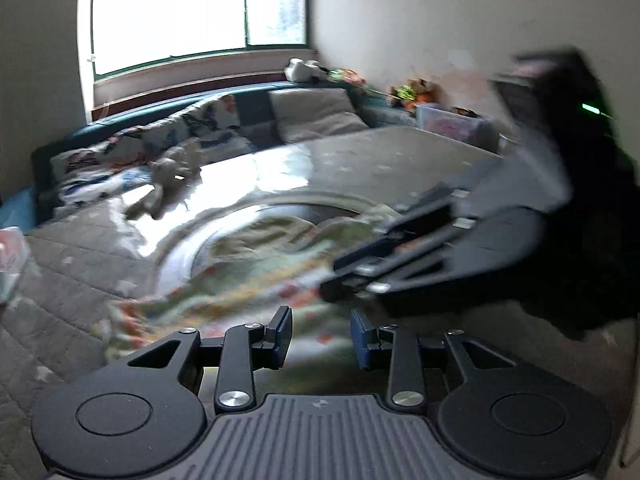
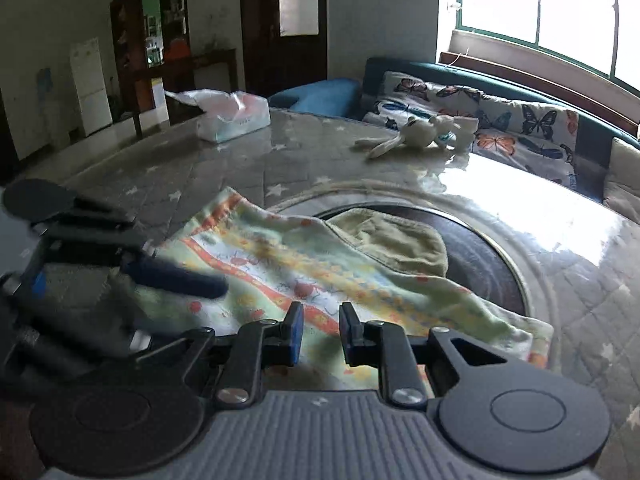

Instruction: Fold clothes

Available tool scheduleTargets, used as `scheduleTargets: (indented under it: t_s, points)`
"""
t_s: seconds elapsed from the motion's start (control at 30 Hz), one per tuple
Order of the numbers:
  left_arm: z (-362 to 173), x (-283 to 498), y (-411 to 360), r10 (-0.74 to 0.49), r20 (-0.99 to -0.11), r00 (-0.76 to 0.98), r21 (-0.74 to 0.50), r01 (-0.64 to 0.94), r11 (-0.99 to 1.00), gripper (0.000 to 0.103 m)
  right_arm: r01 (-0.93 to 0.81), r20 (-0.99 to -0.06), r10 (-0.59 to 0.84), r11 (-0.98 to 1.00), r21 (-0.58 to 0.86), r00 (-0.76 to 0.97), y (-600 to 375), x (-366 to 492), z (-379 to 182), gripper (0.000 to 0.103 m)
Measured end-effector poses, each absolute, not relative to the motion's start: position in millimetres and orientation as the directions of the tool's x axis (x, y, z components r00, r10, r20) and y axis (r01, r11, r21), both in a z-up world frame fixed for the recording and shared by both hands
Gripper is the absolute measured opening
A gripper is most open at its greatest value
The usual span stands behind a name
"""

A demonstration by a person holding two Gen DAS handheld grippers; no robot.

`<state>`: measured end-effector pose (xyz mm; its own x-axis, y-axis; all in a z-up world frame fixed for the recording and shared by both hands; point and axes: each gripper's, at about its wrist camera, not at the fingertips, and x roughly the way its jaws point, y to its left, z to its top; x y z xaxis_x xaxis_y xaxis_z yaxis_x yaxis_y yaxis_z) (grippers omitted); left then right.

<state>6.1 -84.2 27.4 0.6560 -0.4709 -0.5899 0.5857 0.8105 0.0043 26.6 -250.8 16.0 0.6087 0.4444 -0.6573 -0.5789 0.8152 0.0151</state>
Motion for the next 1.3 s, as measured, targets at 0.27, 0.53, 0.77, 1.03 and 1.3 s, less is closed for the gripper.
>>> scheduleTargets:
  t_s: [0.27, 0.53, 0.77, 1.03, 1.3]
  points:
    - [5.5, 3.9, -93.0, -0.497, -0.643, 0.583, -0.021, 0.635, 0.772, 0.034, -0.562, -0.668, 0.436, 0.827, 0.032, 0.603, -245.0, 59.1, 1.2, 0.027]
    - [2.6, 1.8, -88.8, -0.512, -0.647, 0.565, -0.038, 0.647, 0.762, 0.034, -0.498, -0.689, 0.364, 0.867, 0.004, 0.627, -242.5, 103.3, -7.8, 0.027]
    - [23.8, 1.1, -66.2, -0.521, -0.618, 0.589, -0.060, 0.624, 0.779, 0.034, -0.517, -0.666, 0.383, 0.856, -0.003, 0.640, -249.5, 85.5, 13.2, 0.029]
    - [31.0, 43.3, -24.6, -0.382, -0.619, 0.686, -0.092, 0.420, 0.903, 0.034, -0.574, -0.651, 0.412, 0.818, -0.044, 0.637, -253.3, 33.3, 22.0, 0.029]
    - [9.1, 60.1, -6.0, -0.276, -0.665, 0.694, -0.093, 0.290, 0.952, 0.034, -0.612, -0.644, 0.410, 0.783, -0.115, 0.646, -244.1, -21.6, 4.4, 0.028]
